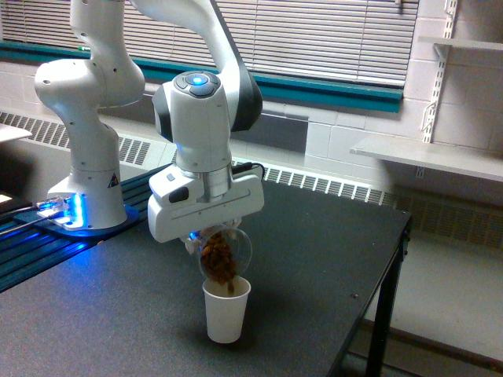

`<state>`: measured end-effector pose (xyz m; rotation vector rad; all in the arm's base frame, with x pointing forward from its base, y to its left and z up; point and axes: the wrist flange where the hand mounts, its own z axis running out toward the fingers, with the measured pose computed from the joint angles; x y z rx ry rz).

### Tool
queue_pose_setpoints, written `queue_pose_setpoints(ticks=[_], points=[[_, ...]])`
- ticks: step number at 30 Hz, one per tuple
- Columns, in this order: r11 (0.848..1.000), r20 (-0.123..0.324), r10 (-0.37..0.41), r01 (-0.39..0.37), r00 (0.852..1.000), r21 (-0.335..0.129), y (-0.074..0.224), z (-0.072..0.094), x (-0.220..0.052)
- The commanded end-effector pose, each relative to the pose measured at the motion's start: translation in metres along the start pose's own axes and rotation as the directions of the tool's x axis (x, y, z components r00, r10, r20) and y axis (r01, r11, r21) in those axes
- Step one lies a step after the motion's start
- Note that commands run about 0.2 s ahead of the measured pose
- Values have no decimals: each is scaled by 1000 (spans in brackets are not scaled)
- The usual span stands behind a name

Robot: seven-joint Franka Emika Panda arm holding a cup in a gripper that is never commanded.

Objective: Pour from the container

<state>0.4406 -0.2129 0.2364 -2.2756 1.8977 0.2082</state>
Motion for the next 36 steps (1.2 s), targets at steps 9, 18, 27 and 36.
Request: queue_pose_setpoints(ticks=[9, 18, 27, 36], points=[[1000, 12, -7, 7, 1000, -5, -5, 2, -5], [1000, 14, -6, 6, 1000, -4, -5, 2, -5], [1000, 20, 2, -2, 1000, 0, -3, 3, -3], [1000, 18, 9, -9, 1000, 9, -3, 0, 0]])
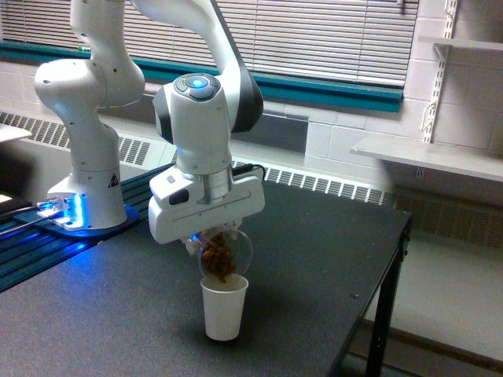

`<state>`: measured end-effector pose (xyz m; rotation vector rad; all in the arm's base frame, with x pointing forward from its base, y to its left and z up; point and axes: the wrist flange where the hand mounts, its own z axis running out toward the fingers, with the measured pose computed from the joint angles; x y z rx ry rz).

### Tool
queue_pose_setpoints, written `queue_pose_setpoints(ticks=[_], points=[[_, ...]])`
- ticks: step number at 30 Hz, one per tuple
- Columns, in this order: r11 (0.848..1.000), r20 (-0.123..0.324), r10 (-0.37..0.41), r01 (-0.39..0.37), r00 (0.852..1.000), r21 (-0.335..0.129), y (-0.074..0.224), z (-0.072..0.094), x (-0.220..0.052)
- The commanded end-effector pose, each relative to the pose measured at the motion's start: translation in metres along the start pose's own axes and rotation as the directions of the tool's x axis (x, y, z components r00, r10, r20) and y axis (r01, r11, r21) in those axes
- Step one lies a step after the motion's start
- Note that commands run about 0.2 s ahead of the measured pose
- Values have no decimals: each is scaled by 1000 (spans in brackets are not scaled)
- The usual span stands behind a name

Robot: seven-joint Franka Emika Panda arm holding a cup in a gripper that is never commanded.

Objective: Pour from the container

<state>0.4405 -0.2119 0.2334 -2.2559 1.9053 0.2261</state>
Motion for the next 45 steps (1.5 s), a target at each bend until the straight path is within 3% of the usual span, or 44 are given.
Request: queue_pose_setpoints(ticks=[1, 35, 45], points=[[1000, 3, -2, 2, 1000, 10, -3, -4, 0], [999, -1, 19, -19, 1000, 34, 6, -15, 3], [999, 26, 23, -24, 999, 40, 6, -20, 0]])
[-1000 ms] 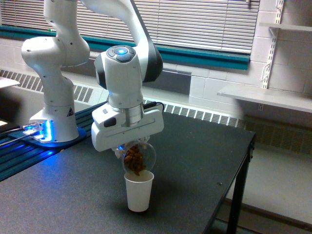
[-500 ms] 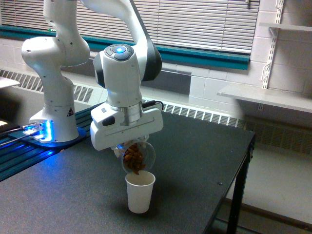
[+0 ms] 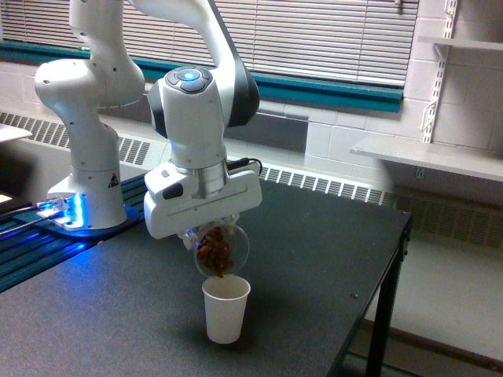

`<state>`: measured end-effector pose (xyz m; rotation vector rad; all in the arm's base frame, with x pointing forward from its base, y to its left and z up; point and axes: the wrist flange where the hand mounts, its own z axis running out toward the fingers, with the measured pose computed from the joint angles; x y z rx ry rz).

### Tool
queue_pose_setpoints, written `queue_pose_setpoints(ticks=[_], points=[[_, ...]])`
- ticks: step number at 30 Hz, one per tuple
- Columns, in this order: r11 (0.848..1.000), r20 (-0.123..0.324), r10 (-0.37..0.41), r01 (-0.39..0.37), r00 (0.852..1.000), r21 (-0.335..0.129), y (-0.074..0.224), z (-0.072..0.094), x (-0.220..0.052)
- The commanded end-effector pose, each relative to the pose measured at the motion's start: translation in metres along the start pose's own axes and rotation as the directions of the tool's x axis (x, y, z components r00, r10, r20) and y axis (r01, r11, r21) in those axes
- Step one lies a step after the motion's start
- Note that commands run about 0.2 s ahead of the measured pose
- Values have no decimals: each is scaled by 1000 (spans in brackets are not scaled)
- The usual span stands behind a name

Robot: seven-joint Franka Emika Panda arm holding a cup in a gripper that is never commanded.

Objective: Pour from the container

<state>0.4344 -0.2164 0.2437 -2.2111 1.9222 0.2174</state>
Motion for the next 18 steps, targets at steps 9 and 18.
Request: queue_pose_setpoints(ticks=[9, 18], points=[[1000, 26, -2, 1, 1000, 24, 0, -14, 0], [999, 42, 4, -5, 999, 33, 0, -16, 5]])
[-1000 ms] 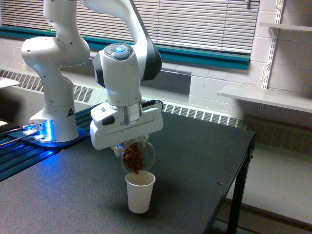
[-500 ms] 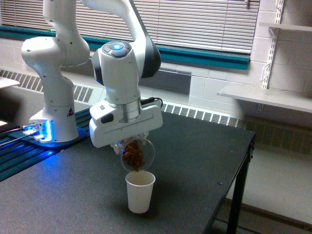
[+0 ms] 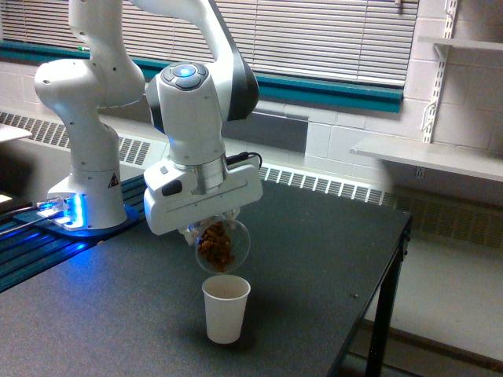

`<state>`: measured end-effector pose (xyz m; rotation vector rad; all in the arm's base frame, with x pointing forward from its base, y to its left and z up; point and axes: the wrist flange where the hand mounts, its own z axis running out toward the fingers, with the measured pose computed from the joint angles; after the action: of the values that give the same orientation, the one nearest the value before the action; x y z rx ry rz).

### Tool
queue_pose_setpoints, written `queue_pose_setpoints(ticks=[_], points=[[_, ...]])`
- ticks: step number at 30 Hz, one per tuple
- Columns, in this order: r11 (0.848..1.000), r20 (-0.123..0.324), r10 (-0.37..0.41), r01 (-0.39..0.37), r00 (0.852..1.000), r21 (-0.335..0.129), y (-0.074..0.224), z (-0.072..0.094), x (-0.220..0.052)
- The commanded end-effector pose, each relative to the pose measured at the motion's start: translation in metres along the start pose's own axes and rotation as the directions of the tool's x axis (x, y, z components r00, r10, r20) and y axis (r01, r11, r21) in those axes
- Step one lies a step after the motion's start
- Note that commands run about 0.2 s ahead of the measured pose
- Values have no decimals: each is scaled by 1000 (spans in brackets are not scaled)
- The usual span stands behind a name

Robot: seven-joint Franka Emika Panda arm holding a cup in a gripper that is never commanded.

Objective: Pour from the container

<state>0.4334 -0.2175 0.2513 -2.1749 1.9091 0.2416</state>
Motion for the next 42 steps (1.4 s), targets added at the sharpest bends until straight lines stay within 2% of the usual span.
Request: queue_pose_setpoints(ticks=[1, 30, 42], points=[[1000, 9, -3, 3, 1000, 19, -1, -9, 6], [1000, 71, -4, 3, 997, 14, -9, -3, 17], [1000, 77, -19, 19, 997, 4, -14, -1, 16]])
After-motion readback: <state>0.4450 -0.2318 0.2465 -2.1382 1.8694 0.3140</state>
